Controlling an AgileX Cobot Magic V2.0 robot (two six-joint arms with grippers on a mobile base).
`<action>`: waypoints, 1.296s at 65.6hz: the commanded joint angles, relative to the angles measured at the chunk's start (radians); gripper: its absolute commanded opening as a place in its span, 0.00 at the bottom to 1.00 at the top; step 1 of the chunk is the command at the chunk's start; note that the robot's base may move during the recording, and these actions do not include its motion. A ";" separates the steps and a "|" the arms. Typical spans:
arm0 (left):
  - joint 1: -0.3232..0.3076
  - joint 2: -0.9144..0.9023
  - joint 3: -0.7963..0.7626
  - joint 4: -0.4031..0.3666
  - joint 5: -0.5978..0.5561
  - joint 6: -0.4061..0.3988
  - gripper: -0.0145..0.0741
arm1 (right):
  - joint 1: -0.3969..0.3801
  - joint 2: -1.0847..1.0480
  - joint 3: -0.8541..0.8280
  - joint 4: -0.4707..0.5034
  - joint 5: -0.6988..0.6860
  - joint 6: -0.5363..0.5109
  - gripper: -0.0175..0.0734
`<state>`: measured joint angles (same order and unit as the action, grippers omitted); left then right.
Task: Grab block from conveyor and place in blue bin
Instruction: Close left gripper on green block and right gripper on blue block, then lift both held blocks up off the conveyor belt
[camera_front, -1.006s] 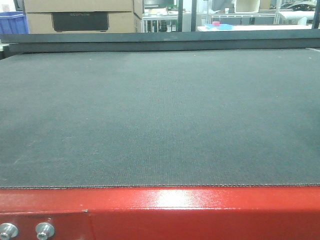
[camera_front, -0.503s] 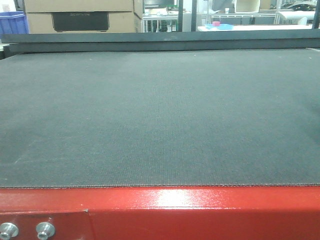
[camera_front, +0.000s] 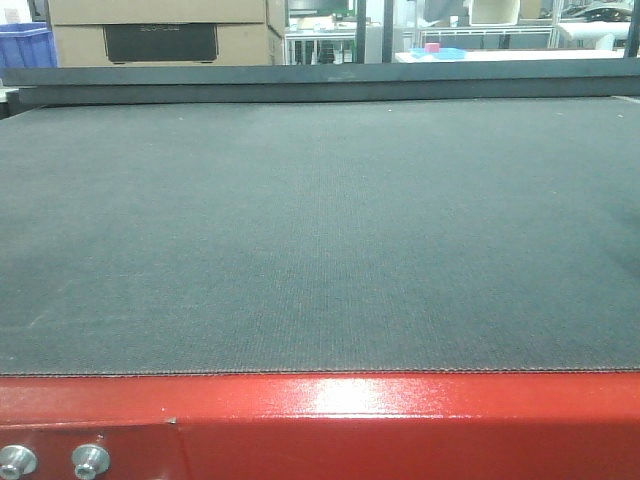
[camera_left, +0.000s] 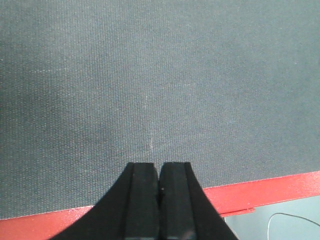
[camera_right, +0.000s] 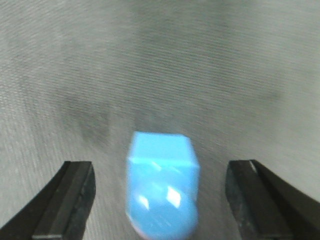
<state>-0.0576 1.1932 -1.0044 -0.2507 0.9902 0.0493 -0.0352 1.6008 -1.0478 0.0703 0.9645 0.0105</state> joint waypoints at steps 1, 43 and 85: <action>0.004 -0.003 -0.006 -0.013 -0.010 -0.007 0.04 | 0.002 -0.001 0.023 -0.007 -0.043 -0.011 0.66; 0.115 0.009 -0.068 0.078 0.162 -0.031 0.04 | 0.002 -0.005 -0.022 -0.007 0.051 -0.011 0.02; 0.409 0.268 -0.113 0.163 -0.035 0.264 0.47 | 0.002 -0.045 -0.038 -0.005 0.050 -0.011 0.02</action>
<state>0.3491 1.4416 -1.1085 -0.1131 1.0148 0.3042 -0.0334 1.5672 -1.0769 0.0703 1.0154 0.0066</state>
